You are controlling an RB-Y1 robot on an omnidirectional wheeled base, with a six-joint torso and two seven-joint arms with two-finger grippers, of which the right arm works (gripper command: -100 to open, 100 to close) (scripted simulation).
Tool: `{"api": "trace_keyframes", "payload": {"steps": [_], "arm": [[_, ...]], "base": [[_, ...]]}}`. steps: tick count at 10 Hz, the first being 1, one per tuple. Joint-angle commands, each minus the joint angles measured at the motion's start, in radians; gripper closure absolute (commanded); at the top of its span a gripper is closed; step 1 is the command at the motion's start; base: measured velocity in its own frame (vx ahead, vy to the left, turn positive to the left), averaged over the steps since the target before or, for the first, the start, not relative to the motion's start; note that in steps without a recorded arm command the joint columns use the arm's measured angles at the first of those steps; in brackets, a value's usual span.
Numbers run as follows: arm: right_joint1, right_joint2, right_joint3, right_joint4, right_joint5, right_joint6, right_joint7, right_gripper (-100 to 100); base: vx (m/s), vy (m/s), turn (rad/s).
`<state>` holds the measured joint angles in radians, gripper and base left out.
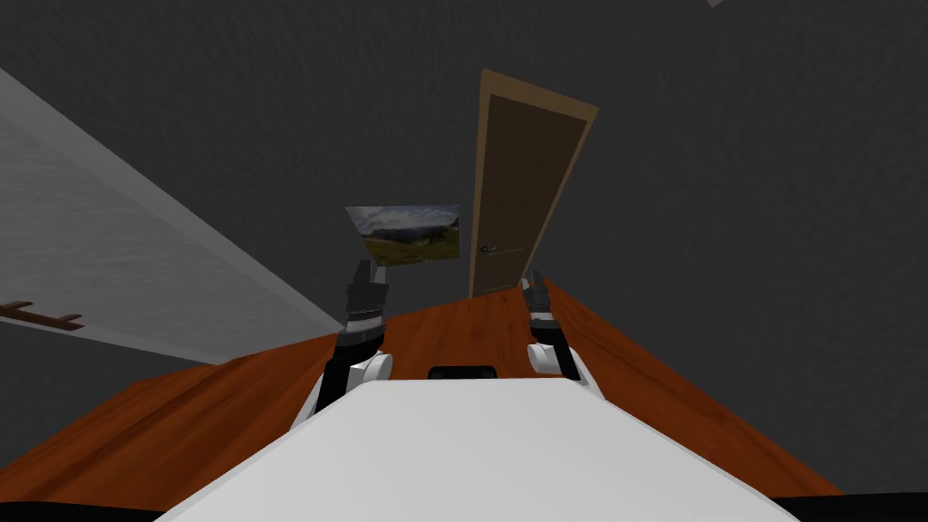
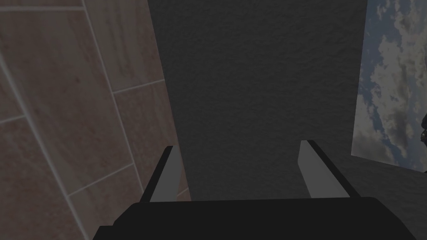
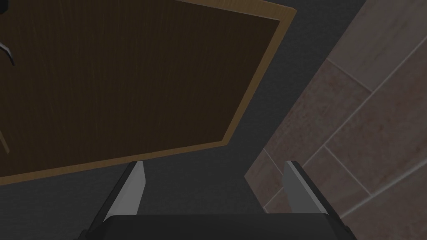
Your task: Pull the door open
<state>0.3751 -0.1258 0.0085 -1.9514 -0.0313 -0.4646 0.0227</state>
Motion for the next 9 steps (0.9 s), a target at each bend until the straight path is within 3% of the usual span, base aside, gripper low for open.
{"api": "trace_keyframes", "payload": {"steps": [1,9], "arm": [[-0.014,-0.006,-0.002,0.042,0.007,-0.009,-0.011,-100],[-0.086,-0.055,-0.028,0.26,0.03,-0.063,-0.08,-100]], "base": [[0.093,-0.019,0.086],[0.097,-0.028,0.083]]}}
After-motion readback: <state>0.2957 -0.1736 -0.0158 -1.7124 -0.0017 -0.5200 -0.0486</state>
